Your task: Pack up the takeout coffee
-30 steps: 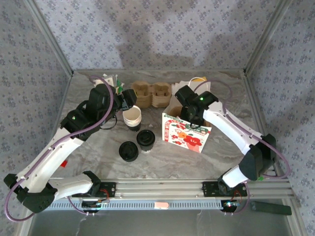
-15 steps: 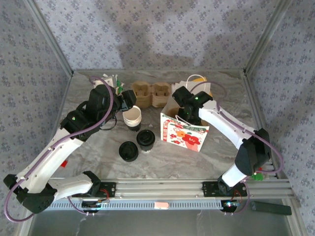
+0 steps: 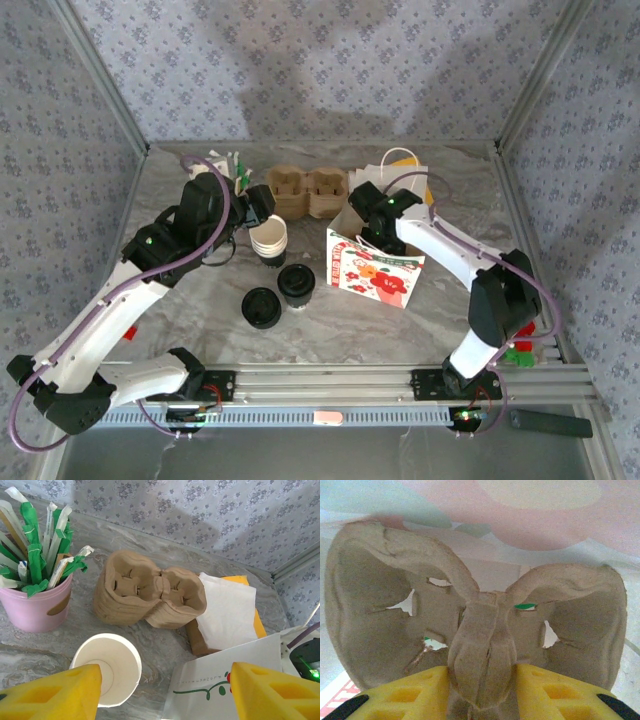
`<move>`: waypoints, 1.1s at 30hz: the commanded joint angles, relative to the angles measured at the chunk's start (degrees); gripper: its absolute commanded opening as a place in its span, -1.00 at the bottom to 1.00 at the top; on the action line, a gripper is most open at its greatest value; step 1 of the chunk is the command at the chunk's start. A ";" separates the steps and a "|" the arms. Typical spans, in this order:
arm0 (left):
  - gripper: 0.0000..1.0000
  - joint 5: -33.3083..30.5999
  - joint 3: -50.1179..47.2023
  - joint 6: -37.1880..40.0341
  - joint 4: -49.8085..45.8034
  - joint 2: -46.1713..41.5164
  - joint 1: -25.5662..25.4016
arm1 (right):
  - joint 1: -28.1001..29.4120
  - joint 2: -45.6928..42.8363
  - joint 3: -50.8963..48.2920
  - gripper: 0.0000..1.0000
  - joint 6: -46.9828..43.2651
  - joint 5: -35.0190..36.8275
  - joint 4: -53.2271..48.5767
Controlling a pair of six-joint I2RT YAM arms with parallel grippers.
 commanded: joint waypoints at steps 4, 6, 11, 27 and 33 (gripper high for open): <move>0.37 -1.42 2.16 1.00 -1.83 -0.76 0.28 | -0.57 2.37 -1.02 -0.18 -0.95 -0.46 0.79; 0.37 -1.49 2.18 1.00 -1.89 -0.62 0.28 | -0.53 2.65 -1.01 -0.18 -1.02 -0.20 0.88; 0.37 -1.53 2.20 0.74 -1.89 -0.45 0.29 | -0.53 2.37 -1.05 -0.15 -1.21 0.62 0.51; 0.38 -1.35 2.53 0.74 -1.77 -0.23 0.32 | -0.27 0.01 0.56 0.80 -2.24 1.56 -0.53; 0.38 -1.45 2.71 0.56 -2.06 -0.45 0.30 | -0.09 -0.20 1.77 0.98 -2.59 1.82 -1.20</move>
